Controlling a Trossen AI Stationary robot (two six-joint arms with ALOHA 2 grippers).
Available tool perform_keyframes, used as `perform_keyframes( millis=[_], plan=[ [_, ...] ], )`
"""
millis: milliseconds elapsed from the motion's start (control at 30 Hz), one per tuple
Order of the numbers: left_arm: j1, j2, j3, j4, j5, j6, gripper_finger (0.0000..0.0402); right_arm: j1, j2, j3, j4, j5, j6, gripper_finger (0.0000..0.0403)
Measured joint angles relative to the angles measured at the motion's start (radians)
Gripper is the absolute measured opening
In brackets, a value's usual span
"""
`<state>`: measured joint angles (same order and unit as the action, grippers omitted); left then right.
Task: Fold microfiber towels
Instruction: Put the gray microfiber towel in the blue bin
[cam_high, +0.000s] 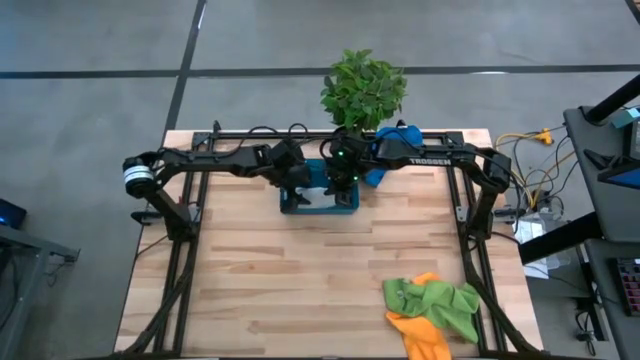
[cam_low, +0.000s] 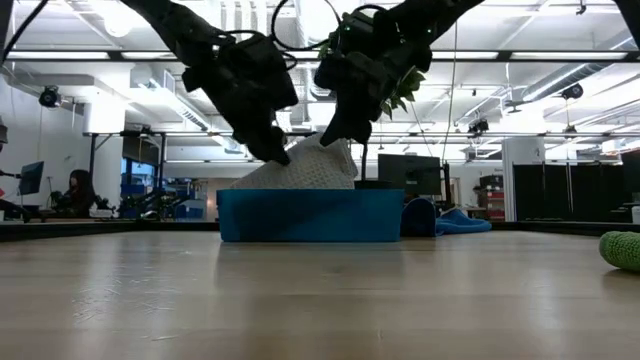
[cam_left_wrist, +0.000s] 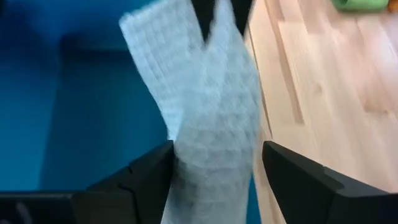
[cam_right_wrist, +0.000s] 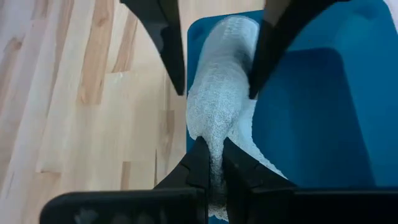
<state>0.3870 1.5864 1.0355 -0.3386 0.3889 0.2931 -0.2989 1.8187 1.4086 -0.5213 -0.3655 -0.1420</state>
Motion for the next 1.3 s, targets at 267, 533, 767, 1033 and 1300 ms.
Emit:
perform_keyframes(
  millis=[267,533,767,1033,1300],
  plan=[
    [0.002,-0.002,-0.002,-0.159,-0.035,0.059,0.0162,-0.002,0.0,0.024,-0.002,0.005,-0.025,0.0013],
    [0.003,-0.029,0.002,-0.219,-0.191,0.065,0.0025,-0.003,0.0,0.025,-0.073,0.065,-0.045,0.0013],
    [0.006,-0.051,0.022,-0.228,-0.217,0.081,0.001,-0.016,0.0,0.025,-0.093,0.088,0.009,0.0013],
    [0.004,-0.051,0.044,-0.291,-0.079,0.077,0.0006,-0.015,0.0,0.022,-0.132,0.04,0.126,0.0013],
    [0.014,-0.031,0.045,-0.284,-0.026,0.078,0.0004,-0.049,0.041,-0.01,-0.124,-0.063,0.251,0.0013]
  ],
)
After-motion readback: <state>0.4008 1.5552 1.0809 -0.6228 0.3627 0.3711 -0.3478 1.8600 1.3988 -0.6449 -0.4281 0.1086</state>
